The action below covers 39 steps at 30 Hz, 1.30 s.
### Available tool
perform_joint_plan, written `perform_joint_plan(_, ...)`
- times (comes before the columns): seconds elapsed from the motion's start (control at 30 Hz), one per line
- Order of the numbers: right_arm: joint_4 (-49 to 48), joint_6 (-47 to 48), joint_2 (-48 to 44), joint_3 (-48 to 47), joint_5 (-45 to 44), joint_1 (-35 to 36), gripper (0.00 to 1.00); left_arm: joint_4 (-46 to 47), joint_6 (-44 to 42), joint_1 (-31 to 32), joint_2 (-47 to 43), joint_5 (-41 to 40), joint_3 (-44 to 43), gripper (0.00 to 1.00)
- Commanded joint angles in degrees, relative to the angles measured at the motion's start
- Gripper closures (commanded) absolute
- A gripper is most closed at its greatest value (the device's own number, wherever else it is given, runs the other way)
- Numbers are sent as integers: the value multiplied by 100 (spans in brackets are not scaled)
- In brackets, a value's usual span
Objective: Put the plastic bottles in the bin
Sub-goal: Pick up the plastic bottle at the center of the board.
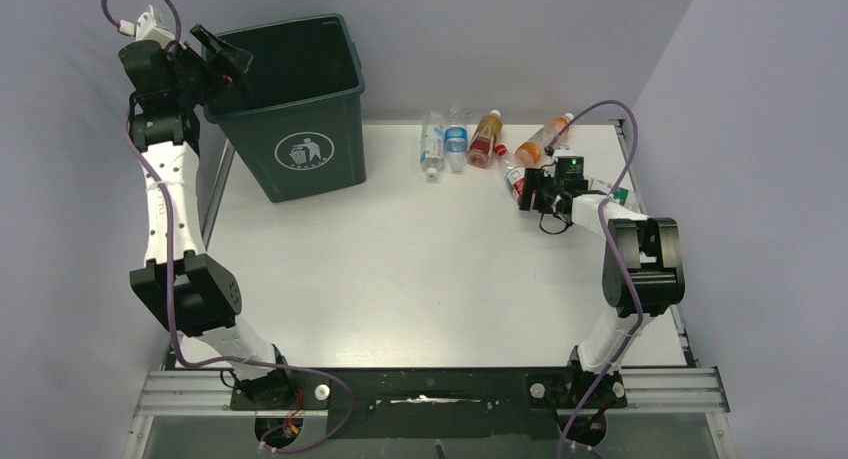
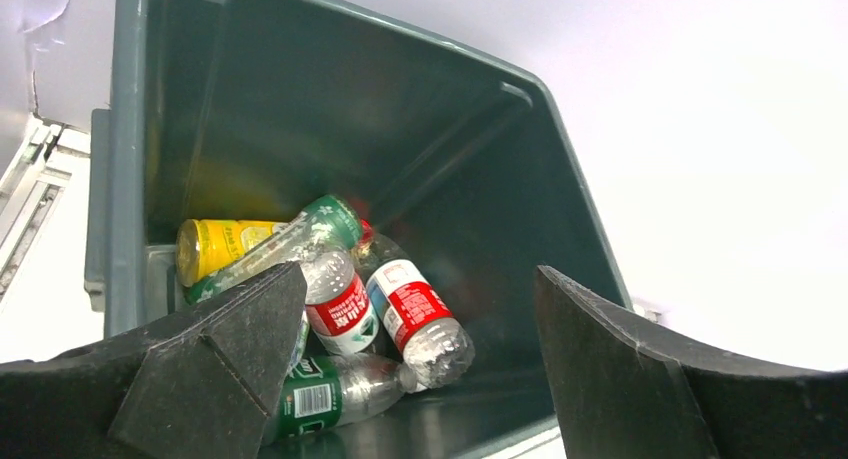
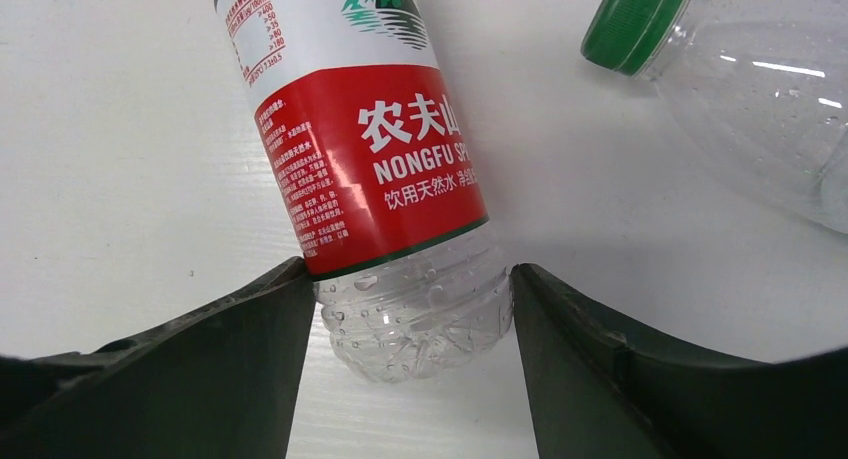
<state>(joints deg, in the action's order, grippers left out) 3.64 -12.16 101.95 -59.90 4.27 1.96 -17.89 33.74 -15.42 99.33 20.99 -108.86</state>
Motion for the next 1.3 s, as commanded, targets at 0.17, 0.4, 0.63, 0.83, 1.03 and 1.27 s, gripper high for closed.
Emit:
perform_joint_plan(0.17,-384,-38,-207,134,293,202,43,-5,-271,652,-1053,-170,744,16)
perform_joint_plan(0.4,-160,-206,-587,465,180,463,49,-47,-347,1470,-1516,-274,1411,16)
perform_joint_plan(0.63,41,-437,-1284,1012,100,765,54,-95,-341,2294,-1888,-405,1934,16)
perform_joint_plan(0.83,161,-626,-1994,1414,83,1082,55,-100,-315,2841,-2135,-550,2291,16)
perform_joint_plan(1.03,199,-940,-2680,1748,216,1356,55,-32,-225,3173,-2278,-617,2638,15)
perform_joint_plan(1.27,269,-1138,-3149,1793,347,1538,55,61,-160,3473,-2282,-682,2870,15)
